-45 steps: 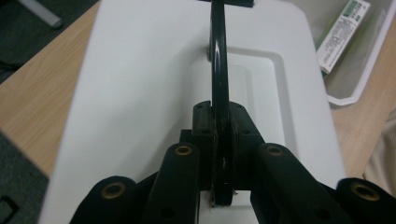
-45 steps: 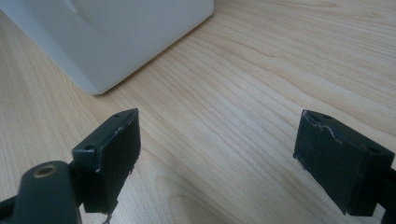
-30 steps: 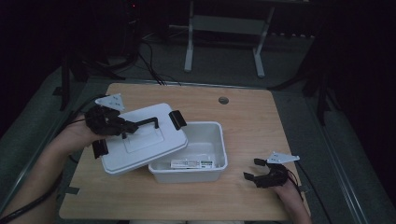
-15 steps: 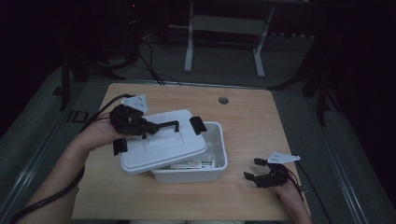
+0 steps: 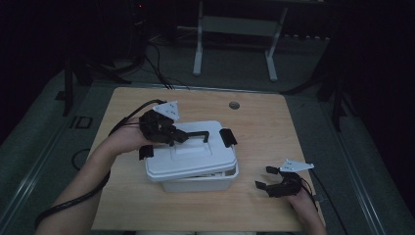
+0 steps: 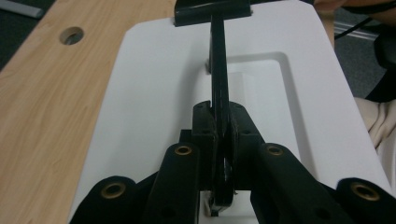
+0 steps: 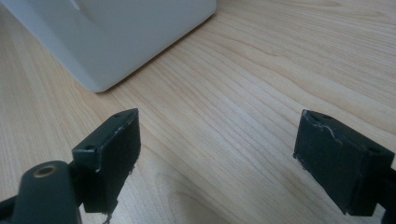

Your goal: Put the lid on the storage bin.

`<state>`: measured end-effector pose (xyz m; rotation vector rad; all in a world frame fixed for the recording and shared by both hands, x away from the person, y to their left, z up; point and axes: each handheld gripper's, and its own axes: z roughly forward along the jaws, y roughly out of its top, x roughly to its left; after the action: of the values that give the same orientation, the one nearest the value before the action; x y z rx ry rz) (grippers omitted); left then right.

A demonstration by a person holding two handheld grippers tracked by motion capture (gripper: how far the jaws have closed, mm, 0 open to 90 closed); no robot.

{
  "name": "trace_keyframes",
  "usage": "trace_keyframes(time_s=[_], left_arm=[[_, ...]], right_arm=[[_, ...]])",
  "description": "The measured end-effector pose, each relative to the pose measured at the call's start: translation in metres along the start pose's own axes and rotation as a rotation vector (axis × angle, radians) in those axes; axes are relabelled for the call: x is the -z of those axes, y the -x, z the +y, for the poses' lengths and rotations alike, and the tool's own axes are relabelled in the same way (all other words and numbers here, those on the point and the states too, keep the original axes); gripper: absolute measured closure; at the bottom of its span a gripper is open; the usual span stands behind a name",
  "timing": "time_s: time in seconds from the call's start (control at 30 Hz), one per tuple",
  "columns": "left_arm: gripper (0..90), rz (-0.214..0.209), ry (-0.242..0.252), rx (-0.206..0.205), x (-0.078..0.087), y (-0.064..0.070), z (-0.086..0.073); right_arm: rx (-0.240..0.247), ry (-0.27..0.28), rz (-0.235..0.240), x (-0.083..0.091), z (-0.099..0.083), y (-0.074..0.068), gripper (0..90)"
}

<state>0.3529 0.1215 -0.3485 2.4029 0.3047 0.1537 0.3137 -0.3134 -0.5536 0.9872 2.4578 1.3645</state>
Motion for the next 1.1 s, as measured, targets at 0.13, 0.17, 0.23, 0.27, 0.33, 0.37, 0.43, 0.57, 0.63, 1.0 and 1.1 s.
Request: trace_keyframes(time_s=[0.13, 0.17, 0.23, 0.27, 0.33, 0.37, 0.43, 0.57, 0.63, 1.0, 1.1], left_arm=[[83.6, -0.029, 0.0, -0.014, -0.011, 0.0, 0.005], [83.6, -0.031, 0.0, -0.015, -0.014, 0.0, 0.006], [83.5, -0.039, 0.0, -0.008, -0.02, -0.001, 0.006], [83.5, -0.044, -0.004, -0.004, -0.023, -0.001, 0.005], [83.6, -0.052, -0.019, -0.007, -0.028, -0.002, 0.004], [83.5, -0.052, -0.017, -0.009, -0.03, -0.002, 0.004], [83.5, -0.054, -0.02, -0.01, -0.032, -0.002, 0.004], [83.3, -0.058, -0.023, -0.004, -0.035, -0.006, 0.003], [83.4, -0.058, -0.038, -0.011, -0.036, -0.008, 0.001], [82.9, -0.067, -0.018, 0.027, -0.036, -0.015, -0.008], [82.9, -0.065, -0.018, 0.02, -0.036, -0.014, -0.007]], right_arm=[[0.002, -0.004, 0.001, 0.0, 0.0, 0.0, 14.3], [0.002, -0.004, 0.002, 0.0, 0.0, 0.0, 14.3], [0.001, -0.004, 0.003, 0.0, 0.0, 0.0, 14.3], [0.001, -0.005, 0.004, 0.0, -0.001, 0.0, 14.3], [0.0, -0.005, 0.006, 0.0, -0.001, 0.0, 14.3], [0.0, -0.007, 0.006, 0.0, -0.001, 0.0, 14.3], [-0.001, -0.007, 0.006, 0.0, -0.001, 0.0, 14.3], [-0.002, -0.006, 0.007, 0.0, -0.001, 0.0, 14.3], [0.0, -0.007, 0.008, 0.0, -0.001, -0.001, 14.3], [-0.001, -0.01, 0.011, -0.001, -0.002, -0.001, 14.3], [0.001, -0.011, 0.011, -0.001, -0.002, -0.001, 14.3]])
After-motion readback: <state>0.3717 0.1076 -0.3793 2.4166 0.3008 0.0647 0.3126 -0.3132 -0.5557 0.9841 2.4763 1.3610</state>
